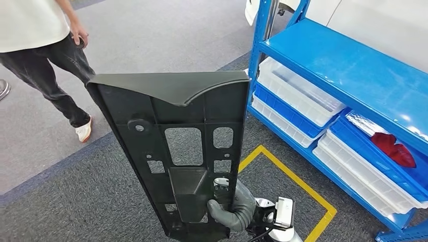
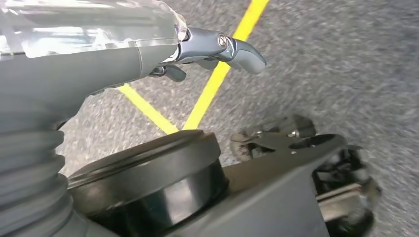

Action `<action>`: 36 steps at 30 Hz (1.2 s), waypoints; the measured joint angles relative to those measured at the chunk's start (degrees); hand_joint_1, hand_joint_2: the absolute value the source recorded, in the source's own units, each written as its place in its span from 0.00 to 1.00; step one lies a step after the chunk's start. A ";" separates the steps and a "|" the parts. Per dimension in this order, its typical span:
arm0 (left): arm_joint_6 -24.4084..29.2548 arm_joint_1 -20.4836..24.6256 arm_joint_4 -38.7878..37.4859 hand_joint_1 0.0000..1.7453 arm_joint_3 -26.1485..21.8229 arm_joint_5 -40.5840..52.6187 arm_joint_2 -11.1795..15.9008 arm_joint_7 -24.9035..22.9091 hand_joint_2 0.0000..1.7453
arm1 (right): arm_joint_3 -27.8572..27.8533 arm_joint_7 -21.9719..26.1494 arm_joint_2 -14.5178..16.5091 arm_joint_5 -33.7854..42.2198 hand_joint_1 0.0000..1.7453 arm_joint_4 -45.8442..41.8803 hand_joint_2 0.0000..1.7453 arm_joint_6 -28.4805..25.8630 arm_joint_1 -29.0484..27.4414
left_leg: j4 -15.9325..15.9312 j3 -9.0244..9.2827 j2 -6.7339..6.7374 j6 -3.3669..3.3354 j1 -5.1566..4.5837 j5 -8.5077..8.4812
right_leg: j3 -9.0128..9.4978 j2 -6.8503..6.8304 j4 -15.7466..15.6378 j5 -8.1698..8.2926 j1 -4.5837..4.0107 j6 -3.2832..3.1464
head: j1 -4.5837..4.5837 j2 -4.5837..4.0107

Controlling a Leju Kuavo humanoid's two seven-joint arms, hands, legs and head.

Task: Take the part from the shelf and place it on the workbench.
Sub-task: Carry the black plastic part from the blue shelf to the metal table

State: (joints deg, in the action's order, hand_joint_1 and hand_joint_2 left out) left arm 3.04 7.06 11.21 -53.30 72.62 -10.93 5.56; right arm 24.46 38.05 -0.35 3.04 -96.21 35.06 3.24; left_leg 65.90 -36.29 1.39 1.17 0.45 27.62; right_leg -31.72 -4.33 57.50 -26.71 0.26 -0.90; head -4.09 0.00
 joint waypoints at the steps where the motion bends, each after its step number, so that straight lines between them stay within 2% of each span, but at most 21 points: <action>1: 0.04 -0.14 0.00 0.00 -0.02 0.01 0.05 0.01 1.00 | -0.04 0.01 -0.01 0.02 1.00 0.00 1.00 0.01 0.19 | -3.78 1.99 1.25 -0.38 -0.29 -1.11 | 0.04 -0.49 0.10 -0.12 -0.17 0.18 | 0.00 0.00; 3: 0.15 -0.39 0.00 0.00 -0.12 -0.21 0.12 0.16 1.00 | -0.12 0.00 -0.03 0.10 1.00 0.01 1.00 0.06 0.54 | -7.69 3.74 2.82 -1.24 -0.77 -1.76 | 0.02 -1.53 0.21 -0.23 -0.50 0.63 | 0.00 0.00; 5: 0.19 -0.56 0.00 0.00 -0.28 -0.47 0.13 0.40 1.00 | -0.17 0.00 -0.04 0.26 1.00 0.07 1.00 0.24 0.91 | -7.97 3.47 1.77 -1.99 -0.84 -1.91 | 0.06 -2.71 0.18 -0.24 -0.63 1.17 | 0.00 0.00; 6: 0.19 -0.63 0.00 0.00 -0.37 -0.53 0.10 0.49 1.00 | -0.18 -0.01 -0.04 0.33 1.00 0.13 1.00 0.39 1.17 | -8.15 3.45 1.10 -2.32 -0.74 -2.11 | 0.08 -2.42 0.39 -0.53 -0.51 1.49 | 0.01 0.00; 8: 0.19 -0.59 0.01 0.00 -0.48 -0.55 0.04 0.63 1.00 | -0.20 0.04 -0.05 0.52 1.00 0.27 1.00 0.70 1.64 | -8.57 3.51 -0.18 -2.96 -0.47 -2.54 | -1.09 0.16 3.39 -2.75 -0.21 2.08 | 0.01 0.00; 10: 0.15 -0.49 0.01 0.00 -0.52 -0.55 0.01 0.83 1.00 | -0.21 0.13 -0.12 0.74 1.00 0.61 1.00 0.85 1.80 | -8.58 3.37 -1.45 -3.26 -0.39 -2.76 | -4.46 3.04 10.59 -6.47 0.05 2.36 | 0.02 0.00; 12: 0.06 -0.55 0.00 0.00 -0.56 -0.48 0.00 1.01 1.00 | -0.22 0.23 -0.24 0.93 1.00 1.08 1.00 0.74 1.77 | -8.40 3.21 -2.91 -3.35 -0.42 -2.83 | -7.35 3.81 16.21 -7.95 0.11 2.43 | 0.02 0.00; 13: 0.03 -0.59 0.00 0.00 -0.57 -0.42 -0.01 1.02 1.00 | -0.22 0.28 -0.31 1.01 1.00 1.26 1.00 0.63 1.76 | -8.28 3.19 -3.69 -3.33 -0.41 -2.82 | -7.42 3.95 16.11 -7.03 0.14 2.40 | 0.02 0.00; 14: 0.01 -0.61 0.00 0.00 -0.58 -0.34 -0.01 0.99 1.00 | -0.22 0.34 -0.37 1.06 1.00 1.35 1.00 0.50 1.76 | -8.12 3.22 -4.51 -3.27 -0.39 -2.78 | -6.34 4.26 13.62 -5.09 0.21 2.32 | 0.02 0.00; 16: -0.01 -0.58 0.00 0.00 -0.58 -0.14 -0.05 0.89 1.00 | -0.22 0.41 -0.48 1.13 1.00 1.42 1.00 0.21 1.76 | -7.69 3.09 -6.00 -2.94 -0.39 -2.65 | -2.89 6.57 5.90 -1.18 0.52 2.18 | 0.03 0.00; 17: -0.03 -0.55 0.00 0.00 -0.58 -0.04 -0.07 0.79 1.00 | -0.22 0.44 -0.53 1.17 1.00 1.45 1.00 0.08 1.75 | -7.48 2.84 -6.68 -2.64 -0.39 -2.65 | -1.70 7.87 3.02 -0.16 0.66 2.11 | 0.02 0.00; 19: 0.05 -0.63 0.00 0.00 -0.59 0.08 -0.09 0.46 1.00 | -0.22 0.45 -0.65 1.26 1.00 1.52 1.00 -0.12 1.73 | -7.34 2.21 -7.86 -1.89 -0.24 -2.85 | -1.20 9.17 1.29 -0.08 0.62 1.86 | 0.01 0.00; 21: 0.34 -0.78 0.00 0.00 -0.60 0.21 -0.08 -0.26 1.00 | -0.22 0.38 -0.71 1.48 1.00 1.56 1.00 -0.27 2.01 | -7.26 1.80 -8.35 -1.18 -0.11 -2.88 | -1.10 7.81 0.91 0.15 0.62 1.24 | 0.01 0.00; 22: 0.49 -0.78 0.00 0.00 -0.60 0.34 -0.07 -0.76 1.00 | -0.22 0.26 -0.69 1.62 1.00 1.57 1.00 -0.38 2.24 | -6.49 1.46 -7.51 -0.91 -0.18 -2.34 | -0.91 7.05 0.62 0.26 0.67 0.82 | 0.01 0.00; 25: 0.68 -0.28 0.02 0.00 -0.61 0.81 0.11 -2.23 1.00 | -0.22 -0.35 -0.61 1.96 1.00 1.57 1.00 -1.03 2.68 | 1.73 -1.93 -3.30 -0.37 -0.38 2.32 | -0.51 4.46 0.16 0.30 0.46 -0.06 | 0.00 0.00; 27: 0.60 0.16 0.02 0.00 -0.62 1.08 0.25 -2.81 1.00 | -0.22 -0.84 -0.60 2.00 1.00 1.49 1.00 -1.48 2.57 | 7.70 -4.22 -2.31 -0.15 -0.32 4.69 | -0.47 2.61 0.18 0.17 0.21 -0.20 | 0.01 0.00; 28: 0.55 0.21 0.02 0.00 -0.62 1.17 0.28 -2.89 1.00 | -0.22 -1.07 -0.60 1.99 1.00 1.32 1.00 -1.62 2.47 | 8.08 -4.04 -2.05 -0.13 -0.31 4.43 | -0.44 1.76 0.19 0.11 0.13 -0.21 | 0.01 0.00; 30: 0.54 -0.05 0.02 0.00 -0.61 1.25 0.32 -2.64 1.00 | -0.22 -1.30 -0.59 1.98 1.00 0.83 1.00 -1.80 2.31 | 2.51 -0.62 -1.09 -0.33 -0.31 1.27 | -0.26 0.45 0.21 -0.03 0.04 -0.08 | 0.01 0.00; 32: 0.78 -0.50 0.02 0.00 -0.61 1.29 0.41 -1.99 1.00 | -0.22 -1.28 -0.62 2.00 1.00 0.42 1.00 -1.85 2.26 | -4.80 3.30 1.52 -0.97 -0.79 -0.86 | -0.15 -0.46 0.28 -0.17 -0.22 0.27 | 0.00 0.00; 34: 1.05 -0.77 0.02 0.00 -0.60 1.38 0.49 -1.09 1.00 | -0.22 -1.19 -0.67 2.02 1.00 0.27 1.00 -1.80 2.24 | -7.65 4.39 2.96 -1.82 -1.29 -0.92 | -0.27 -1.45 0.39 -0.21 -0.52 0.69 | 0.00 0.00; 36: 1.17 -0.79 0.02 0.00 -0.56 1.52 0.50 -0.34 1.00 | -0.21 -1.16 -0.71 2.02 1.00 0.24 1.00 -1.65 2.32 | -7.98 4.09 1.78 -2.57 -1.23 -1.20 | -0.28 -2.38 0.52 -0.37 -0.54 1.21 | 0.01 0.00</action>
State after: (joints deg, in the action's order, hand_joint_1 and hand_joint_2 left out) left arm 4.22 6.27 11.23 -53.86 74.14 -10.43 5.21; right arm 24.24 36.89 -1.06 5.06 -95.97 33.41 5.56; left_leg 57.92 -32.19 3.17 -1.40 -0.77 26.43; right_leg -32.00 -6.72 58.02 -27.08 -0.28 0.31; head -4.09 0.00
